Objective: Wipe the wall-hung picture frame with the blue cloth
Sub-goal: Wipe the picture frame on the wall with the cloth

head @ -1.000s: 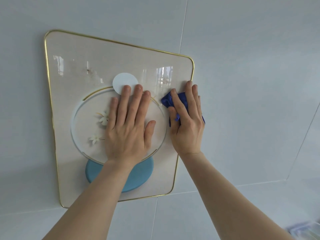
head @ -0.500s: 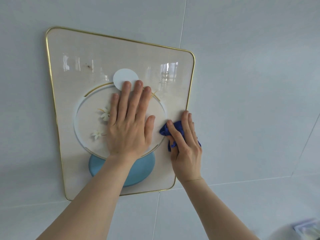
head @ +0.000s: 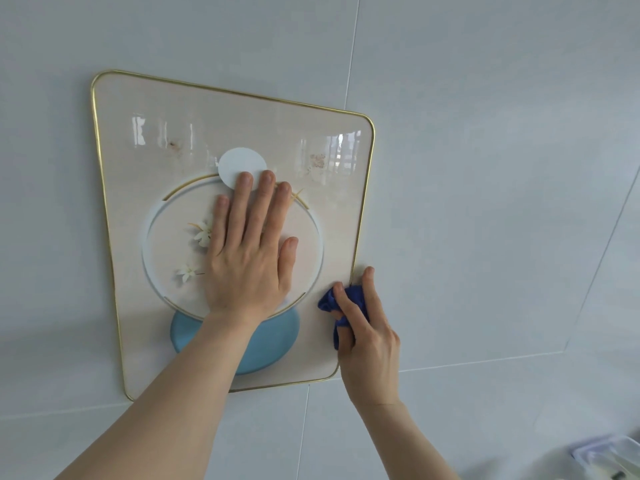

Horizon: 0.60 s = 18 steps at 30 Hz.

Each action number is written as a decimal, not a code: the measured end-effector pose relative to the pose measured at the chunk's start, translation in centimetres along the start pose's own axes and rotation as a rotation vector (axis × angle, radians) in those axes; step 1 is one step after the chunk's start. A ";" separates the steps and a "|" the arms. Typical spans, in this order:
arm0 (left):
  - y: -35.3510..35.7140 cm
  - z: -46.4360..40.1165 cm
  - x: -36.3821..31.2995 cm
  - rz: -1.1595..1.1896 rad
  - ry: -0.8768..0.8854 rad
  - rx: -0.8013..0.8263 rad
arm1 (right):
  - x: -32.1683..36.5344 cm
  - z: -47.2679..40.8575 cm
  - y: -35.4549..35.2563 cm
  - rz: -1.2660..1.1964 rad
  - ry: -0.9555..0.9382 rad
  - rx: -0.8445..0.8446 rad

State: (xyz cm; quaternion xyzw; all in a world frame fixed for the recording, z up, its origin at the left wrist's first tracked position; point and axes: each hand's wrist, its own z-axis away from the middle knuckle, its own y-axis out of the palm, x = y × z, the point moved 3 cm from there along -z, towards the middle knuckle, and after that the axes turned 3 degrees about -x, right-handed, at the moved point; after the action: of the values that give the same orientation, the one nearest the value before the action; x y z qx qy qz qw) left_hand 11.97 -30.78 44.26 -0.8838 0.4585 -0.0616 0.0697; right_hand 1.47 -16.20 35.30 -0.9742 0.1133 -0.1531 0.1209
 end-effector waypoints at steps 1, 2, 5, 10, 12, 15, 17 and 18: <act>0.0 0.0 0.0 0.000 0.001 0.001 | -0.1 0.0 -0.4 -0.014 0.027 -0.016; 0.0 0.0 0.0 0.000 0.001 0.000 | -0.2 -0.1 -0.8 -0.047 0.061 -0.047; 0.1 0.0 0.0 -0.003 -0.004 -0.003 | 0.3 -2.0 -2.4 -0.190 0.209 -0.154; 0.1 0.0 0.1 -0.016 0.004 -0.018 | 3.8 -9.9 -4.6 -0.385 0.133 -0.296; 0.1 -0.1 0.1 -0.012 0.009 -0.018 | 5.5 -13.5 -4.8 -0.442 0.042 -0.303; 0.1 -0.1 0.1 -0.008 0.013 -0.024 | 7.9 -17.4 -4.7 -0.424 -0.071 -0.325; 0.1 -0.1 0.2 -0.002 0.006 -0.026 | 9.0 -18.9 -3.8 -0.324 -0.151 -0.348; 0.0 -0.1 0.2 0.003 0.006 -0.021 | 9.3 -19.3 -3.2 -0.246 -0.196 -0.346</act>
State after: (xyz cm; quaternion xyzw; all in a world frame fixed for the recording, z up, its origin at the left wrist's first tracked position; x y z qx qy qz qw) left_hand 12.05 -30.97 44.35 -0.8836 0.4607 -0.0593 0.0591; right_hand 4.39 -19.47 56.49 -0.9971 0.0058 -0.0495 -0.0569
